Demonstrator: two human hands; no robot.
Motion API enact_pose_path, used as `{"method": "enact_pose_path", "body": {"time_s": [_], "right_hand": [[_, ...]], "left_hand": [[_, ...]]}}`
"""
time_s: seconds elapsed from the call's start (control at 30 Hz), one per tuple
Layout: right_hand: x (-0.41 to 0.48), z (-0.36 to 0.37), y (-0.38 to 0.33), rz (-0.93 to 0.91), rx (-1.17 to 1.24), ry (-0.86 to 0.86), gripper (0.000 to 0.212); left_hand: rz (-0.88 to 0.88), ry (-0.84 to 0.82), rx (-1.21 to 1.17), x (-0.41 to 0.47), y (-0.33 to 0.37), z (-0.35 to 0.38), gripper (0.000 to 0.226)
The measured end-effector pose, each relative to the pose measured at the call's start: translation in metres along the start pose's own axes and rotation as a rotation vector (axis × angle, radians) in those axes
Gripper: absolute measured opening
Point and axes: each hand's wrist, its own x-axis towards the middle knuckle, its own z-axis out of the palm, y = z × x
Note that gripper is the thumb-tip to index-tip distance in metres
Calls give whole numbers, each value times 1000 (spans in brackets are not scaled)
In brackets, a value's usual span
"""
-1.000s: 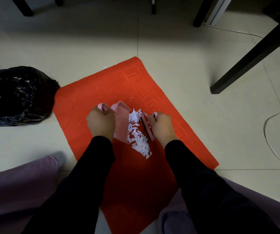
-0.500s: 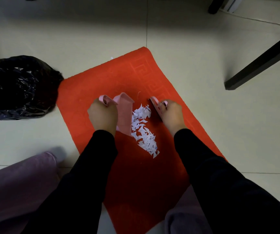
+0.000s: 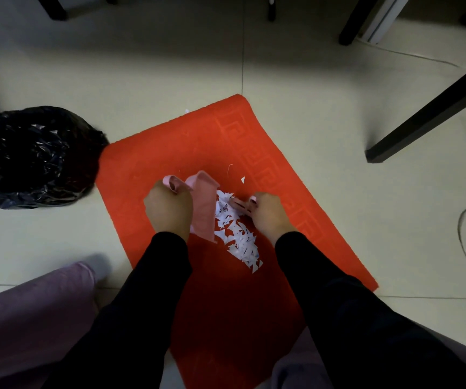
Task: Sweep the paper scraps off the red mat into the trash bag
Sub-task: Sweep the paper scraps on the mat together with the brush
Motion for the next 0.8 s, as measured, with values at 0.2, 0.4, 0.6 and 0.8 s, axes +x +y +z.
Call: {"method": "enact_pose_path", "body": {"time_s": [0.2,0.4,0.6,0.8], "right_hand": [[-4,-6,2,23,-30,87,23],[-8,-16,-2,12,28,147,23],[-10,-18,-3,33,70,174,22],[-9,-16,-4,24,121,178,27]], "left_hand": [[-6,11,2,-5,4,-9,26],[14,20,-12,-6,6,-9,30],[23,25,-17,-5,5,-11,29],[35,35,-21,-2,6,-10,26]]}}
